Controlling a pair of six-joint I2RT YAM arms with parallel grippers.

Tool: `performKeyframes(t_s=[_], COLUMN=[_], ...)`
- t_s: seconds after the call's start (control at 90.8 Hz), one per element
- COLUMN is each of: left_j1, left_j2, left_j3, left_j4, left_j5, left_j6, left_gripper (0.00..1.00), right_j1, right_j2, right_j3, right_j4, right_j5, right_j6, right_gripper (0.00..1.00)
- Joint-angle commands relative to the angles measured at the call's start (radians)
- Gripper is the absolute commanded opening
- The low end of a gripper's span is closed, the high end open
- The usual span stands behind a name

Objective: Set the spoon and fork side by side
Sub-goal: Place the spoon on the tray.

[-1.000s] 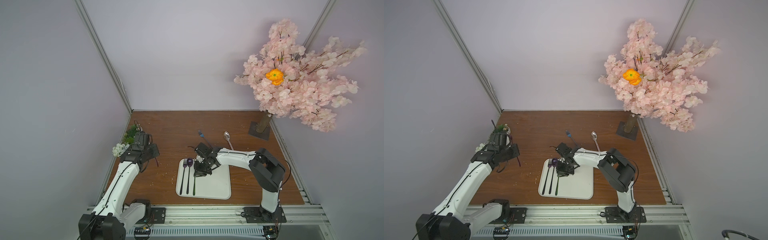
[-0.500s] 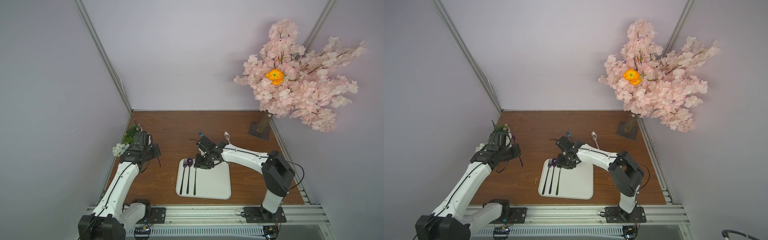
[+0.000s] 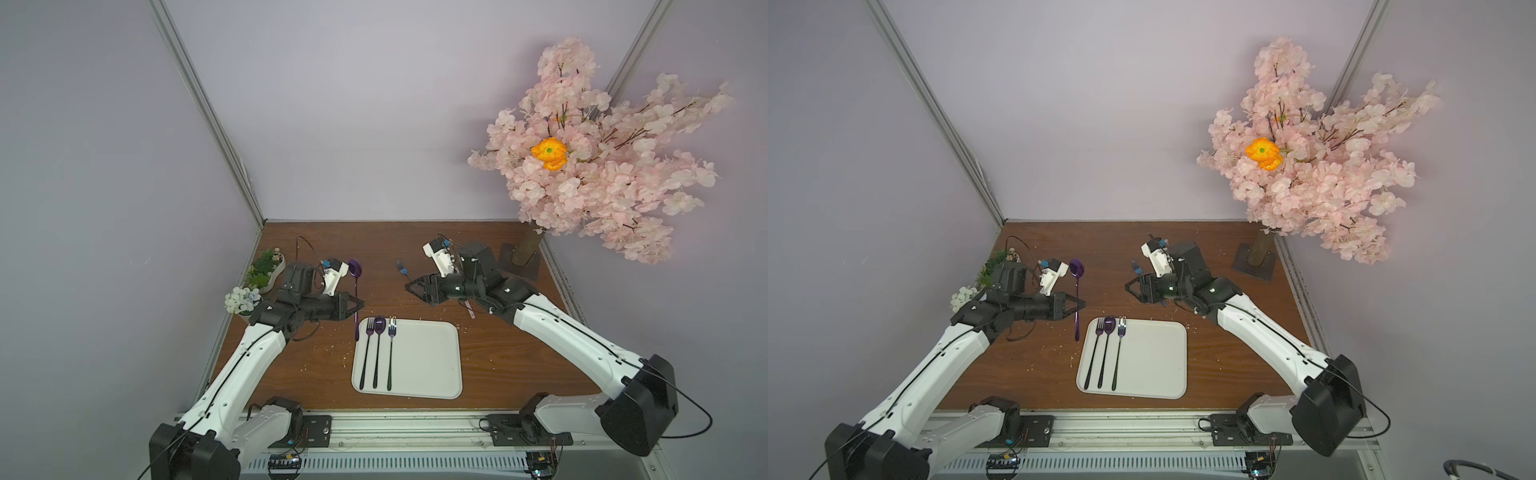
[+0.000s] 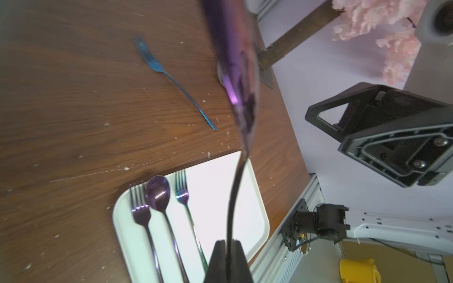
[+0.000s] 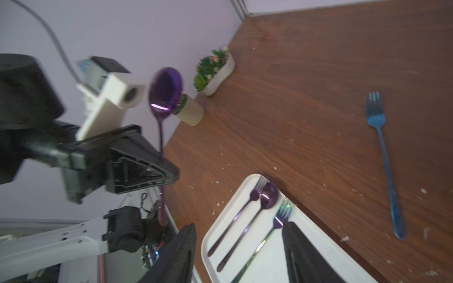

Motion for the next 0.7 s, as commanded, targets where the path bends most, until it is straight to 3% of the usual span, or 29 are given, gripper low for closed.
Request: performKeyframes(t_s=[0.0,0.319,0.451,0.694], left_j1=[-0.057,-0.238,-0.290,-0.345], left_j2=[0.043,0.143,0.157,0.177], left_j3=[0.011,0.027,0.041,0.067], left_j4=[0.082,0.122,0.122,0.124], left_j5=[0.106,-0.222,-0.282,-0.352], left_j6=[-0.012,-0.124,-0.112,-0.114], left_gripper=[0.00,0.00,0.00,0.00], right_j1=[0.003,0.051,0.069,0.086], right_j2=[-0.042,0.034,0.108,0.111], right_j3=[-0.082,-0.119,-0.114,-0.103], right_j4=[0.235,0.350,0.359,0.287], right_j5=[-0.118,-0.027,-0.057,-0.020], right_j6=[-0.013,0.251,0.392,0.433], right_gripper=[0.60,0.56,0.47,0.43])
